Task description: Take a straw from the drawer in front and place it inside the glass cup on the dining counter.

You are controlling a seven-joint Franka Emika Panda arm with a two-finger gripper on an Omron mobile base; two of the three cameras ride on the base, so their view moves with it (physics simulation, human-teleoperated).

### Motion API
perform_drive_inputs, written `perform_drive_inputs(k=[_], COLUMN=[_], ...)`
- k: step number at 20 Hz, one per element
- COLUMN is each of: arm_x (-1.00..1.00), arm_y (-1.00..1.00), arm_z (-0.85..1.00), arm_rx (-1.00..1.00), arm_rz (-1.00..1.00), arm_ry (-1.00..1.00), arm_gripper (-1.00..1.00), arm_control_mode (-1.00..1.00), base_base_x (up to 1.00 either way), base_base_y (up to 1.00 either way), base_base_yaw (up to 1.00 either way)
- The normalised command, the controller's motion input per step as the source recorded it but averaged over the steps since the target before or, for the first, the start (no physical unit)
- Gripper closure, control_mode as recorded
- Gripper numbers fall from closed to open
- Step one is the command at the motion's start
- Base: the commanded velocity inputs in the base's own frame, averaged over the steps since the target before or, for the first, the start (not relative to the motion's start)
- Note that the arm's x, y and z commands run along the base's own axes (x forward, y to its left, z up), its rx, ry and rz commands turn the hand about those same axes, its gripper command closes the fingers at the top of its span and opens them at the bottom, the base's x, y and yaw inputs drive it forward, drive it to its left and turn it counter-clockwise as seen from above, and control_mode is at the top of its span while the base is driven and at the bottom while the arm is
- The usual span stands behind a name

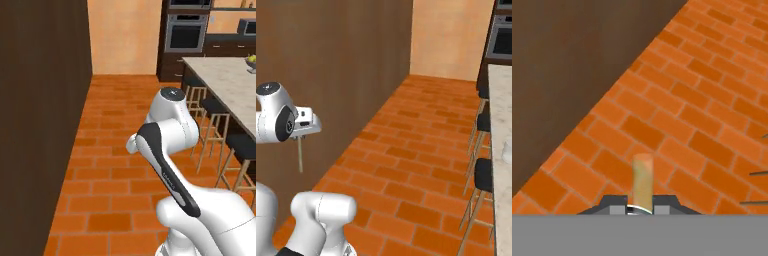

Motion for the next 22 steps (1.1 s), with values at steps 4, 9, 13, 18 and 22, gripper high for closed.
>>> perform_drive_inputs(k=[4,9,13,18,22], arm_x=[0.00,0.00,0.00,0.00,0.00], arm_y=[0.00,0.00,0.00,0.00,0.00], arm_z=[0.00,0.00,0.00,0.00,0.00], arm_rx=[0.00,0.00,0.00,0.00,0.00], arm_rz=[0.00,0.00,0.00,0.00,0.00], arm_ry=[0.00,0.00,0.00,0.00,0.00], arm_gripper=[1.00,1.00,1.00,1.00,1.00], arm_control_mode=[1.00,1.00,1.00,1.00,1.00], base_base_x=[0.68,0.68,0.65,0.63,0.64], base_base_y=[0.34,0.32,0.29,0.34,0.39], base_base_yaw=[-0.57,-0.57,-0.59,-0.60,-0.59])
